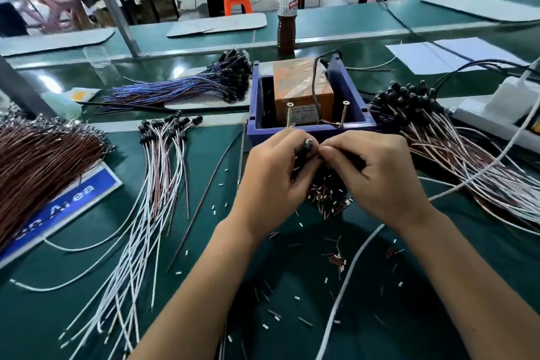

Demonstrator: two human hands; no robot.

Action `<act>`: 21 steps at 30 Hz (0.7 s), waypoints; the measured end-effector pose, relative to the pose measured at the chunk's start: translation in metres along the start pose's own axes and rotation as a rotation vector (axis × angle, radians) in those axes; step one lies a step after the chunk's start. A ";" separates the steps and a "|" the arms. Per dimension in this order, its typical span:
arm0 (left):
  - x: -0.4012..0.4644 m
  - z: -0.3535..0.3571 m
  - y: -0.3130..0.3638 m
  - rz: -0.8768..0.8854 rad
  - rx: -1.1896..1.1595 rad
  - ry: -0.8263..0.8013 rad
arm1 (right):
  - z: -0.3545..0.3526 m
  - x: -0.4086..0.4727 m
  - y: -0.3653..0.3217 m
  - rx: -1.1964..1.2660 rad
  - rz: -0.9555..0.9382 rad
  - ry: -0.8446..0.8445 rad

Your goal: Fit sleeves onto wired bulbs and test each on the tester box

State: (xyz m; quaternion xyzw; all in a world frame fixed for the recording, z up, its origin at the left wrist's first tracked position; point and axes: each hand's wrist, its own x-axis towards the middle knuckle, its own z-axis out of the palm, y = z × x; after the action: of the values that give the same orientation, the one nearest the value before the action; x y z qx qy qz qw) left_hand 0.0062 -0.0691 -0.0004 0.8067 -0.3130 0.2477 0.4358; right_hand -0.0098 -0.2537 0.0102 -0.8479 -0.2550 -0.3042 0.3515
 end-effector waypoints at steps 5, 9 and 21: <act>-0.010 0.005 -0.011 -0.038 0.101 -0.067 | 0.005 -0.008 0.007 -0.004 0.052 0.038; -0.013 0.004 -0.016 -0.072 0.053 -0.040 | 0.004 -0.009 0.010 0.012 0.094 0.041; -0.013 0.005 -0.017 -0.075 -0.022 -0.053 | -0.002 -0.010 0.015 0.129 0.235 -0.042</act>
State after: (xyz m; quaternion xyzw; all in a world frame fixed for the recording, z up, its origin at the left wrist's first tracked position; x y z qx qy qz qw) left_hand 0.0103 -0.0622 -0.0216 0.8193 -0.2966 0.2065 0.4452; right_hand -0.0070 -0.2667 -0.0023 -0.8538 -0.1804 -0.2259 0.4329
